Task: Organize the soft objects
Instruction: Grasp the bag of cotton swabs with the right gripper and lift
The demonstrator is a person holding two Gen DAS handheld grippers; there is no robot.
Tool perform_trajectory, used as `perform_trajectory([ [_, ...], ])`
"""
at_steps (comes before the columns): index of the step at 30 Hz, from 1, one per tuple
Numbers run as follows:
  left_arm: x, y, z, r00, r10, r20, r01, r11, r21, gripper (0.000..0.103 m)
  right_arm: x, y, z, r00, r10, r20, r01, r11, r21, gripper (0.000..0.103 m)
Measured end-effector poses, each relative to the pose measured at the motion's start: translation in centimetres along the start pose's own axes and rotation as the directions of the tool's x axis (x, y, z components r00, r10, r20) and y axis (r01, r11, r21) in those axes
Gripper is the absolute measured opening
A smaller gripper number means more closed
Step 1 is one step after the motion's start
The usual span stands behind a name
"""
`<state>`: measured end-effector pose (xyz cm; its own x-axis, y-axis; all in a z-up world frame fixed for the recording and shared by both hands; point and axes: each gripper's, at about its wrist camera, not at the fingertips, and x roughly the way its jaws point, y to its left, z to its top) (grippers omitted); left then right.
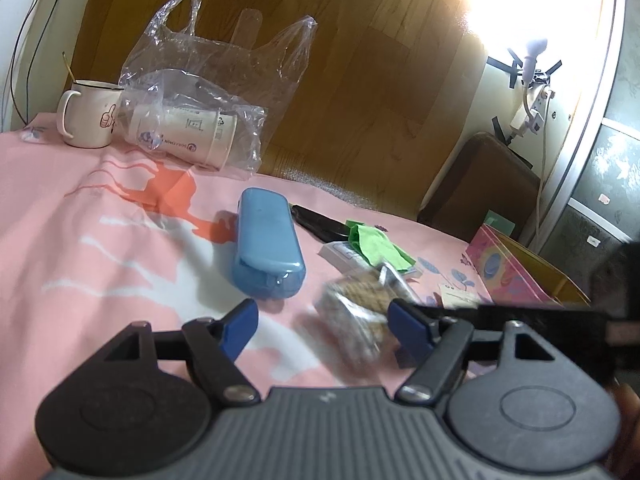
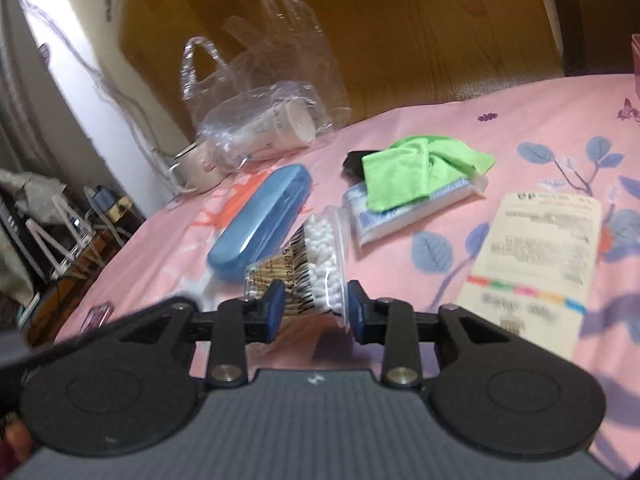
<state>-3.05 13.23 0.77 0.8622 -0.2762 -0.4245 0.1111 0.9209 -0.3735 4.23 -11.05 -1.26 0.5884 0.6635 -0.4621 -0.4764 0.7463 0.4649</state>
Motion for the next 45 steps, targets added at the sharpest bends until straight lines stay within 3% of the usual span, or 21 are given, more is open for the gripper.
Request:
perform_trajectory([
  [5,0.1,-0.1,0.0,1.000,0.007,-0.005,-0.007,1.000,0.001,0.074,-1.8,1.1,-2.7,0.997,0.066,-0.038,-0.067,0.998,-0.015,0.037],
  [9,0.2,-0.3,0.0,1.000,0.022,-0.014,-0.022,1.000,0.009,0.075,-3.3,2.2,-4.7,0.988,0.139,-0.071,-0.141,0.989,-0.033,0.046],
  [21,0.3,-0.3,-0.1,0.999,0.042,-0.025,-0.042,0.999,0.006,0.084,-6.1,0.1,-5.3,0.996,0.085,0.032,-0.086,0.996,0.032,0.051],
  [30,0.0,-0.2,0.0,0.999,0.033,-0.016,-0.033,0.999,0.000,0.087,-6.4,-0.9,-5.7,0.996,0.082,0.028,-0.083,0.994,0.071,0.052],
  [45,0.2,0.4,0.1,0.998,-0.008,-0.055,0.006,0.999,-0.034,0.088,-7.0,-0.3,-5.8,0.996,0.077,0.041,-0.078,0.997,0.018,0.054],
])
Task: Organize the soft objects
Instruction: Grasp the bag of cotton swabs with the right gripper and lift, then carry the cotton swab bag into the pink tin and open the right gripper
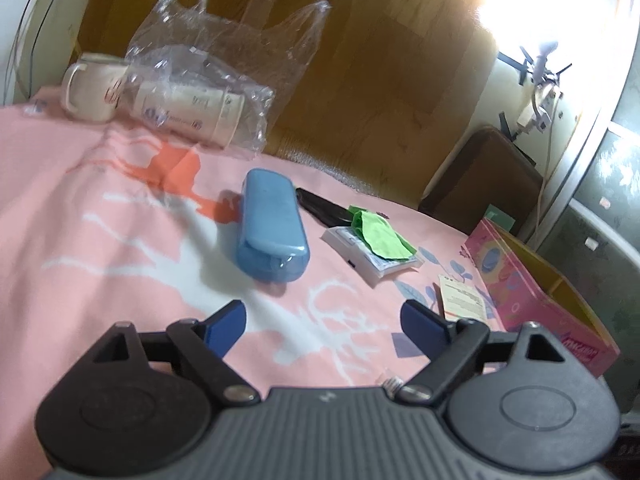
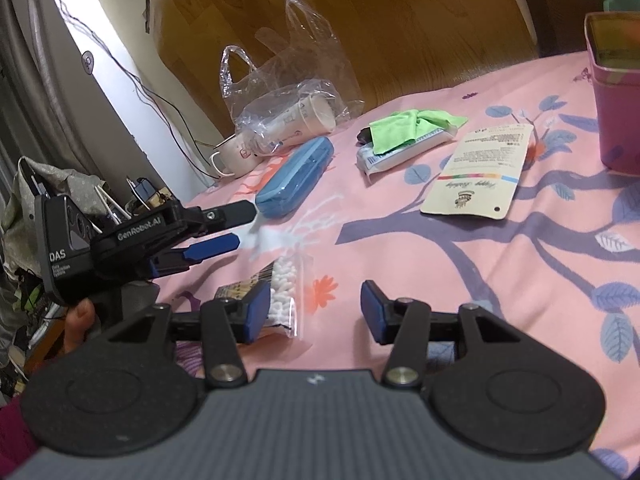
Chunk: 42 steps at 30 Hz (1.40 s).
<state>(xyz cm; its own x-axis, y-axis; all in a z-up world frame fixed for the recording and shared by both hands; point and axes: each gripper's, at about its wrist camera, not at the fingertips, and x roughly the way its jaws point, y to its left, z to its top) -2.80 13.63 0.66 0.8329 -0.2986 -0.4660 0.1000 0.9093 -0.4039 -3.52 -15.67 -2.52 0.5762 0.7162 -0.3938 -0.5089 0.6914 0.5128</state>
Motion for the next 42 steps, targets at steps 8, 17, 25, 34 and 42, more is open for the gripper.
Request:
perform_trajectory([
  [8,-2.9,0.7,-0.6,0.996,-0.071,-0.046,0.066,0.994,-0.084,0.088,0.5,1.3,-0.2,1.000,0.006,-0.015,-0.008,0.995,-0.098,0.064],
  [17,-3.2,-1.1,-1.3,0.968,-0.181,-0.171,0.162,0.979,-0.120,0.085,2.2,3.5,-0.6,0.997,0.019,-0.076,-0.037,0.968,-0.247,0.075],
  [25,-4.4,-1.9,-1.4,0.982,-0.081,-0.172,0.070,0.995,-0.070,0.085,4.2,5.4,-1.2,0.990,0.008,-0.139,-0.061,0.924,-0.378,0.086],
  [34,-2.6,-2.7,-3.0,0.967,-0.105,-0.234,0.087,0.993,-0.085,0.084,4.8,6.2,-2.1,0.993,-0.043,-0.106,-0.010,0.889,-0.457,0.083],
  [42,-1.9,-4.0,-3.1,0.965,-0.112,-0.235,0.097,0.992,-0.074,0.083,3.8,6.1,-2.2,0.997,-0.070,-0.030,0.049,0.889,-0.456,0.075],
])
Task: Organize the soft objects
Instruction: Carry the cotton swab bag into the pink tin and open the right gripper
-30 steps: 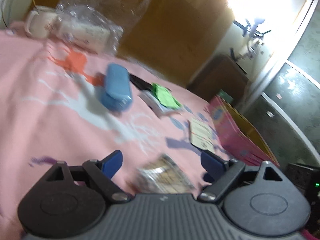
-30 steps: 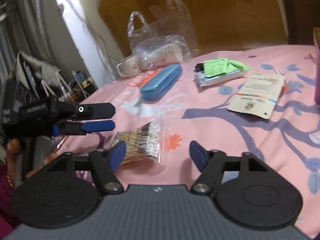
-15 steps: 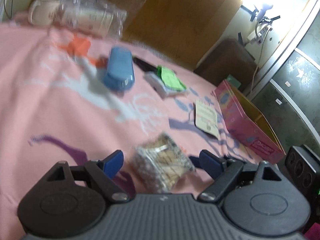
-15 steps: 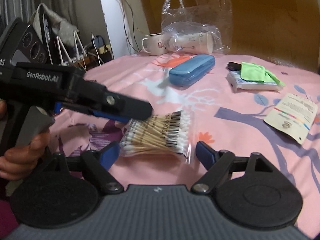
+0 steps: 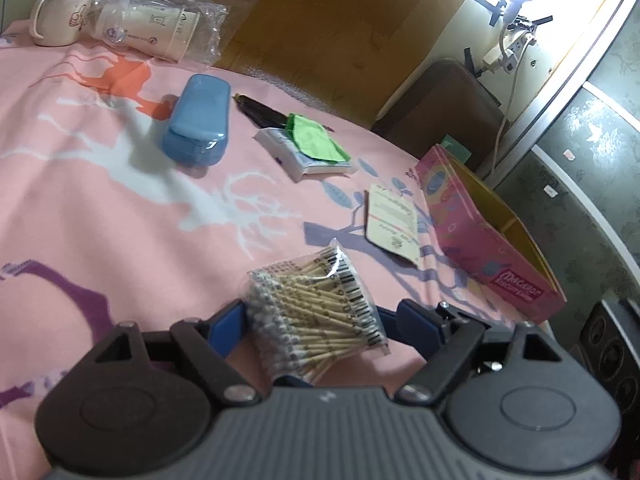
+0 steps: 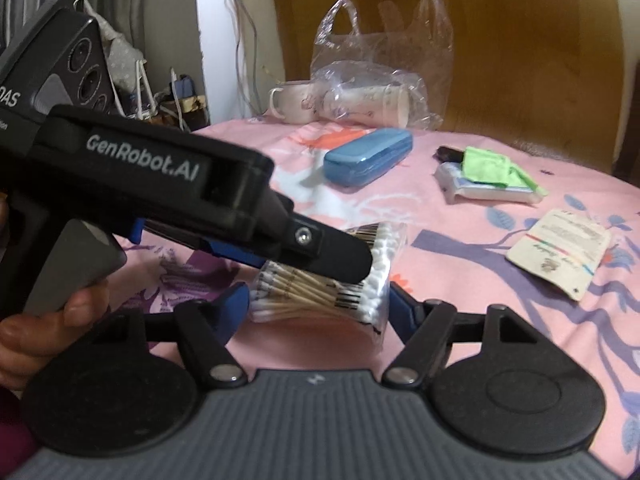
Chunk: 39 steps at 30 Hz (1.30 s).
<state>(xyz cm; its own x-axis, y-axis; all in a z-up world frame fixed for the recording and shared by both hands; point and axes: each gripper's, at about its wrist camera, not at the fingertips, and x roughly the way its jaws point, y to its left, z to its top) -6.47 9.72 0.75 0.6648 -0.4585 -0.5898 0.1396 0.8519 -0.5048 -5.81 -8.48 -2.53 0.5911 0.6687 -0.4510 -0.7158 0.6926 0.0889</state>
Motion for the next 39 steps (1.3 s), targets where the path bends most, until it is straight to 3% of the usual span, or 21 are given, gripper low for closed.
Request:
perform_trajectory([
  [7,1.1,-2.8,1.7,0.999,-0.034,0.007,0.033,0.997,0.067,0.083,-2.4,-1.3,0.7,0.984,-0.126,0.124,0.129,0.991,-0.018,0.075],
  [12,3.3,-7.4,4.2,0.996,-0.093,0.007,0.091,0.981,0.169,0.083,-5.5,-5.0,1.4,0.943,-0.263,0.205,0.258,0.965,0.052,0.074],
  [20,10.5,-18.8,7.3,0.976,-0.212,-0.060,0.219,0.914,0.342,0.083,-11.0,-12.9,1.1,0.830,-0.497,0.253,0.467,0.868,0.172,0.075],
  [26,17.5,-26.7,7.9,0.954,-0.260,-0.149,0.298,0.872,0.388,0.085,-13.9,-19.5,-0.5,0.748,-0.628,0.215,0.566,0.772,0.289,0.075],
  [29,20.9,-29.6,7.6,0.953,-0.253,-0.165,0.300,0.858,0.417,0.087,-13.1,-23.3,-1.1,0.665,-0.731,0.151,0.670,0.674,0.310,0.082],
  [31,22.9,-30.9,7.4,0.969,-0.199,-0.143,0.243,0.861,0.448,0.085,-12.9,-25.7,-1.6,0.628,-0.775,0.069,0.711,0.608,0.354,0.082],
  [33,24.2,-31.1,7.6,0.980,-0.143,-0.137,0.189,0.881,0.435,0.085,-14.2,-26.6,-2.6,0.635,-0.769,0.074,0.674,0.598,0.435,0.082],
  [35,23.8,-30.1,7.9,0.977,-0.160,-0.143,0.204,0.897,0.392,0.085,-15.2,-26.2,-3.3,0.629,-0.771,0.097,0.651,0.591,0.477,0.082],
  [39,21.0,-28.3,7.8,0.985,-0.153,-0.085,0.174,0.892,0.416,0.086,-16.2,-24.3,-3.9,0.614,-0.778,0.136,0.635,0.589,0.500,0.082],
])
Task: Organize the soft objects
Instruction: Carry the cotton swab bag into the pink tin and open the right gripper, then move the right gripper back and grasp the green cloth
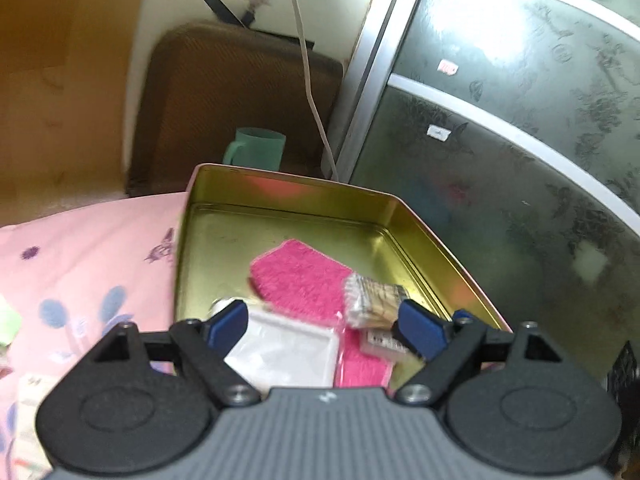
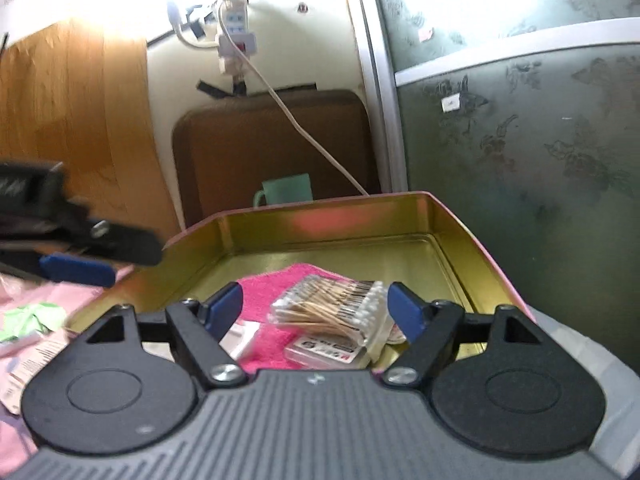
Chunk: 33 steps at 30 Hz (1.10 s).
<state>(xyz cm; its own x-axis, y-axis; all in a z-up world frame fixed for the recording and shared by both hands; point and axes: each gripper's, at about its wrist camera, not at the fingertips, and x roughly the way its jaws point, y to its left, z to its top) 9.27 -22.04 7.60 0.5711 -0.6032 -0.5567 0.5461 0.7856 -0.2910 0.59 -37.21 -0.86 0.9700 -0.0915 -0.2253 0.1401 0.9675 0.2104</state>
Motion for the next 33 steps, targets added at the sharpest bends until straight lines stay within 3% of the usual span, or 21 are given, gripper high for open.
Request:
perform_trajectory([
  [3,-3.0,0.8,-1.2,1.000,-0.009,0.022,0.009,1.000,0.004,0.086,-1.8,0.6,0.1,0.998,0.035,0.044,-0.036,0.999,0.017,0.079],
  [7,-8.1,3.2,-3.8,0.999,0.009,0.053,-0.008,1.000,-0.015,0.086,-2.6,2.7,0.3,0.989,0.137,0.062,-0.137,0.990,0.005,0.064],
  [11,-13.8,8.6,-7.6,0.990,0.125,0.072,-0.118,0.988,-0.095,0.086,-2.4,7.6,0.3,0.956,0.292,0.000,-0.291,0.955,-0.052,0.056],
  [13,-15.8,12.1,-9.6,0.970,0.231,0.077,-0.218,0.964,-0.149,0.086,-1.2,10.8,-0.2,0.927,0.370,-0.067,-0.375,0.923,-0.083,0.052],
  [16,-18.4,16.6,-12.1,0.907,0.414,0.082,-0.390,0.897,-0.207,0.086,1.0,15.5,-1.1,0.878,0.449,-0.166,-0.468,0.878,-0.103,0.052],
  [17,-19.0,17.7,-12.7,0.887,0.453,0.086,-0.427,0.877,-0.220,0.086,2.2,17.2,-1.3,0.855,0.478,-0.202,-0.504,0.858,-0.104,0.052],
  [19,-19.8,19.5,-13.4,0.869,0.487,0.090,-0.452,0.855,-0.256,0.086,4.4,19.7,-1.5,0.826,0.505,-0.250,-0.540,0.835,-0.100,0.053],
  [23,-19.7,21.0,-14.0,0.887,0.452,0.100,-0.405,0.862,-0.303,0.086,9.9,24.5,-1.0,0.783,0.510,-0.358,-0.559,0.828,-0.042,0.060],
  [25,-19.8,21.1,-14.2,0.891,0.440,0.114,-0.392,0.871,-0.297,0.086,11.9,26.3,-1.0,0.756,0.512,-0.408,-0.563,0.826,-0.006,0.082],
  [27,-19.7,21.1,-14.4,0.895,0.428,0.122,-0.381,0.878,-0.289,0.086,13.7,27.7,-1.2,0.746,0.490,-0.451,-0.551,0.834,-0.007,0.087],
  [29,-19.9,20.7,-14.5,0.892,0.430,0.139,-0.381,0.881,-0.280,0.086,14.8,28.6,-1.8,0.747,0.446,-0.494,-0.528,0.849,-0.031,0.087],
  [31,-20.0,20.3,-14.8,0.890,0.430,0.151,-0.382,0.885,-0.268,0.086,16.1,28.8,-2.4,0.724,0.426,-0.543,-0.522,0.853,-0.027,0.084],
  [32,-20.0,20.1,-14.8,0.889,0.431,0.155,-0.384,0.885,-0.262,0.086,16.2,28.6,-2.5,0.722,0.426,-0.545,-0.520,0.854,-0.021,0.079],
  [33,-20.0,20.0,-14.9,0.888,0.432,0.158,-0.386,0.886,-0.257,0.087,16.0,28.3,-2.4,0.725,0.434,-0.535,-0.524,0.852,-0.018,0.056],
])
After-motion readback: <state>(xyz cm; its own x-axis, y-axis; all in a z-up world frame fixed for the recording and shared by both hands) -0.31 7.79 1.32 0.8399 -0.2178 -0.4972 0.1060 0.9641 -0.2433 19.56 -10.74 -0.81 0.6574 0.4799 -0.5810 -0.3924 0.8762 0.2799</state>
